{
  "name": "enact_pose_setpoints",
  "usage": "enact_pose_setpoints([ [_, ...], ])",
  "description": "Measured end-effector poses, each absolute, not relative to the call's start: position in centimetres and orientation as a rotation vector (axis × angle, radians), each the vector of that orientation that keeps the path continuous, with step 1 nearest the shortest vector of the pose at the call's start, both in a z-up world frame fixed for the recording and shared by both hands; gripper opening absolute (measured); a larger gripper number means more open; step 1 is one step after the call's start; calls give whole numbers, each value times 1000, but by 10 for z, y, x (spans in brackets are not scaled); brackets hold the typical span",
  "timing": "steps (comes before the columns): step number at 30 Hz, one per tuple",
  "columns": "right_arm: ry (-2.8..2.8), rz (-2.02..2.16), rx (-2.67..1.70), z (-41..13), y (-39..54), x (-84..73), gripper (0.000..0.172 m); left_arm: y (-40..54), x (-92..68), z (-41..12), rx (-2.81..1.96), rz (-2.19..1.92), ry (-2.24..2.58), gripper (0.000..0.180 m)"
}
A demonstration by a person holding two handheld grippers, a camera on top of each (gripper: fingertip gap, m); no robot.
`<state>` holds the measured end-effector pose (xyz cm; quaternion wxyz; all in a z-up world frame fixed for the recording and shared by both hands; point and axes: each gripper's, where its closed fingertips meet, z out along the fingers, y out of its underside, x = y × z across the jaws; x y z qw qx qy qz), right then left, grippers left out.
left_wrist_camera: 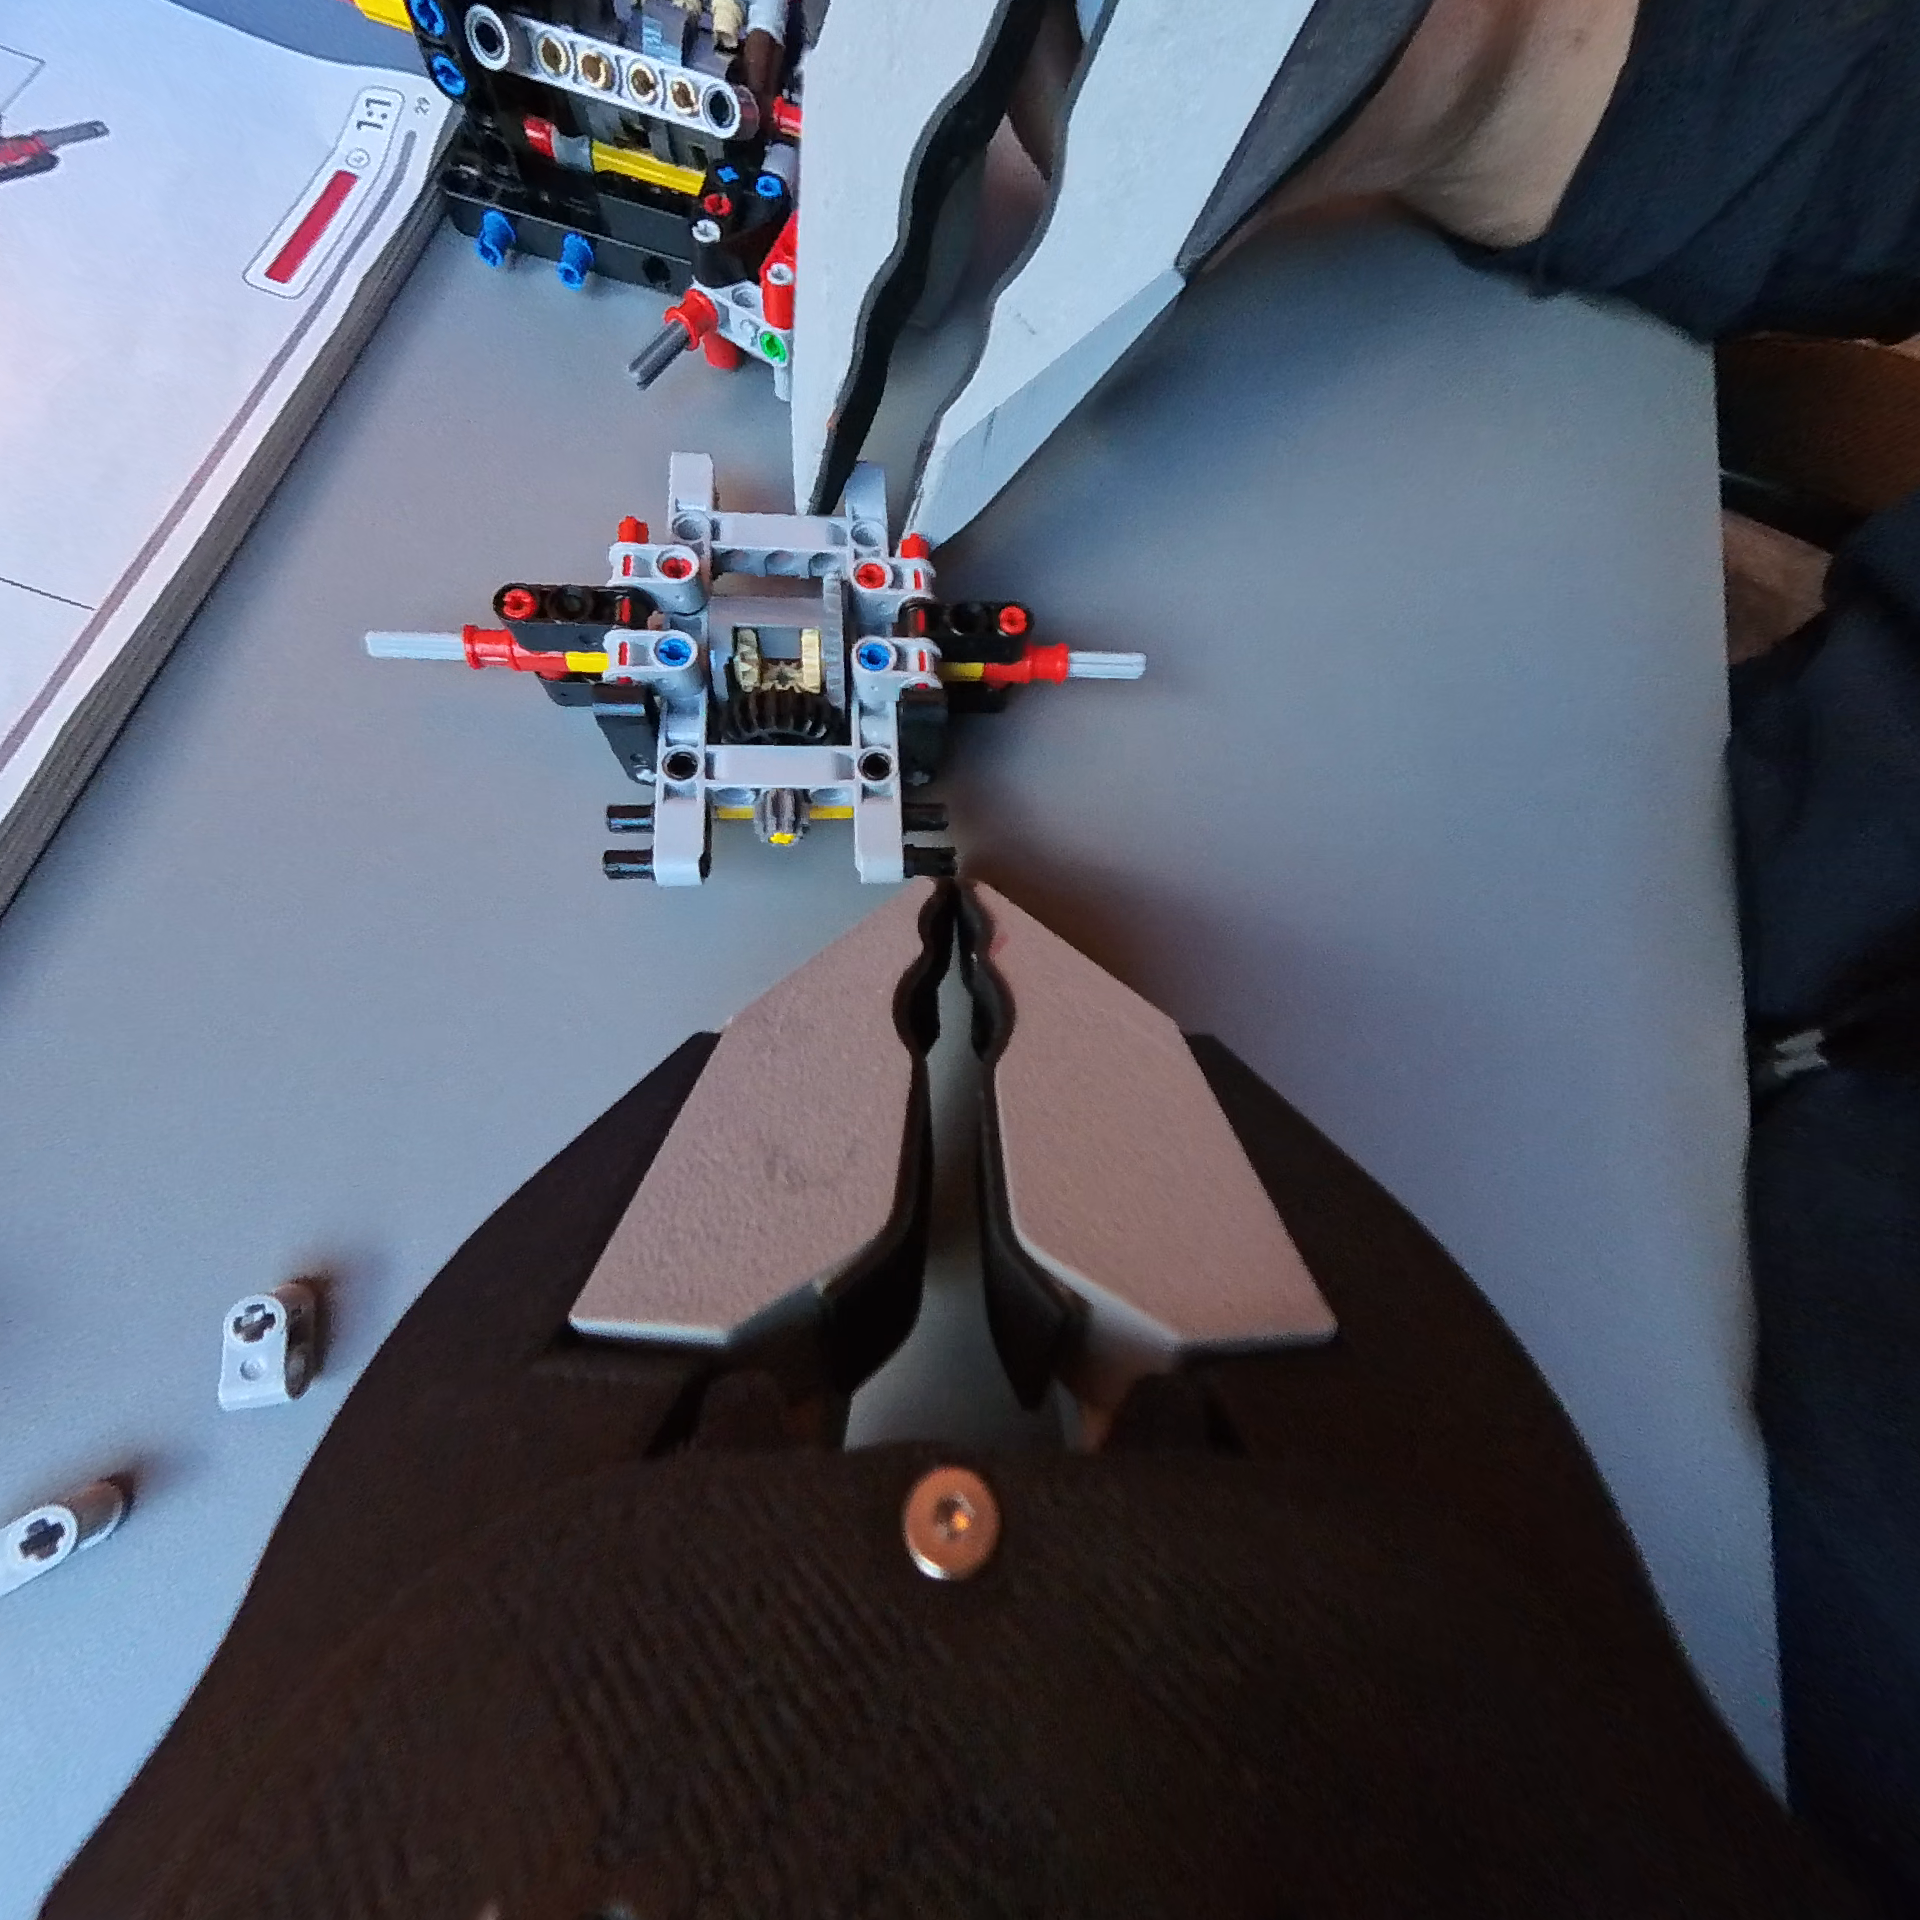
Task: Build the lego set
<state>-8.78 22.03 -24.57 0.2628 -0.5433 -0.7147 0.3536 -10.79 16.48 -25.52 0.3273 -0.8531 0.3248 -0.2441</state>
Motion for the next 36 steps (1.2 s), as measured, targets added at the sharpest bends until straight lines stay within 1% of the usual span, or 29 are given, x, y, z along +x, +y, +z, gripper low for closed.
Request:
enact_pose_setpoints([
  [17, -1931, 966, -1453, -244, 219, -87, 12, 162, -106, -257, -2228, -606, 888, 0],
  [21, -1945, 988, -1441, -243, 217, -87, 20, 162, -106, -256, -2221, -622, 884, 0],
  [24, -1941, 1000, -1426, -241, 216, -86, 22, 161, -106, -254, -2216, -643, 880, 0],
  [26, -1935, 1017, -1405, -238, 214, -86, 21, 157, -103, -252, -2198, -678, 909, 5],
  [30, -1898, 1083, -1348, -227, 211, -83, 22, 146, -106, -242, -2131, -750, 935, 7],
  [33, -1838, 1139, -1331, -217, 214, -81, 23, 154, -129, -240, -2159, -665, 852, 8],
  [36, -1747, 1188, -1342, -205, 224, -80, 28, 175, -151, -222, -2156, -567, 712, 13],
])
